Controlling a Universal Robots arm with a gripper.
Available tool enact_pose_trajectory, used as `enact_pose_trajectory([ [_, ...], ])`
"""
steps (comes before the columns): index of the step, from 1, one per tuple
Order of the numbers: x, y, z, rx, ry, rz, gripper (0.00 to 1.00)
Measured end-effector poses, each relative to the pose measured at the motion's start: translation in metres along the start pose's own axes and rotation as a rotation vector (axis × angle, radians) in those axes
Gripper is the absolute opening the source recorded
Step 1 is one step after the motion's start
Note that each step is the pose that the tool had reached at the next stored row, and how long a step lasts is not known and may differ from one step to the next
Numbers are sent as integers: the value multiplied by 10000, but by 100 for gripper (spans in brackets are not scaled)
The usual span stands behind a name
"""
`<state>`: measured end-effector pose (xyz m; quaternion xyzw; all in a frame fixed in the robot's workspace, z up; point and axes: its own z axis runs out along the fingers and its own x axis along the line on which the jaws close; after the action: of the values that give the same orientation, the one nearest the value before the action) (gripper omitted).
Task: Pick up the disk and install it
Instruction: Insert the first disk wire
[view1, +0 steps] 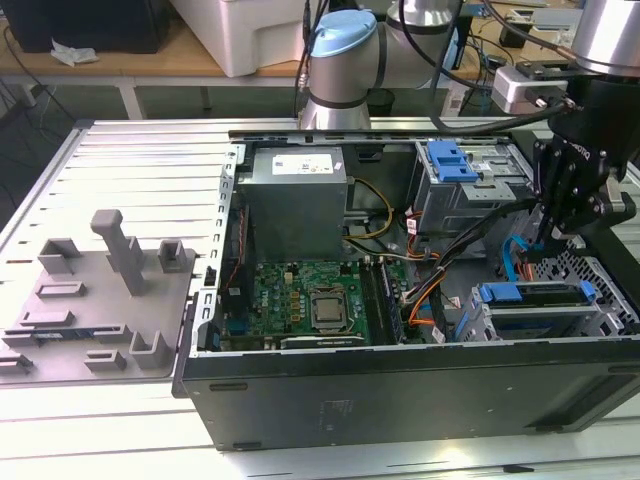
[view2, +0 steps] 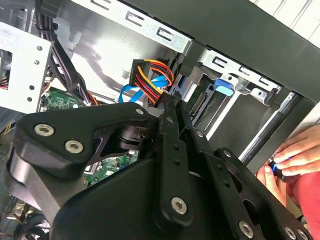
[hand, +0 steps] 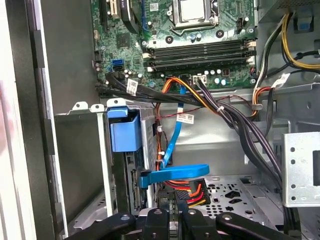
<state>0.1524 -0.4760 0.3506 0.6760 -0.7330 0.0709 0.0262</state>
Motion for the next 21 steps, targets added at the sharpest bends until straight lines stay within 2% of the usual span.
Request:
enact_pose_trajectory([
  [5, 35, -4, -8, -3, -220, -98, 17],
  [9, 60, -6, -12, -4, -372, -175, 17],
  [12, 89, -6, -8, -1, -459, -246, 17],
  [21, 193, -9, 6, 16, -578, -455, 17],
])
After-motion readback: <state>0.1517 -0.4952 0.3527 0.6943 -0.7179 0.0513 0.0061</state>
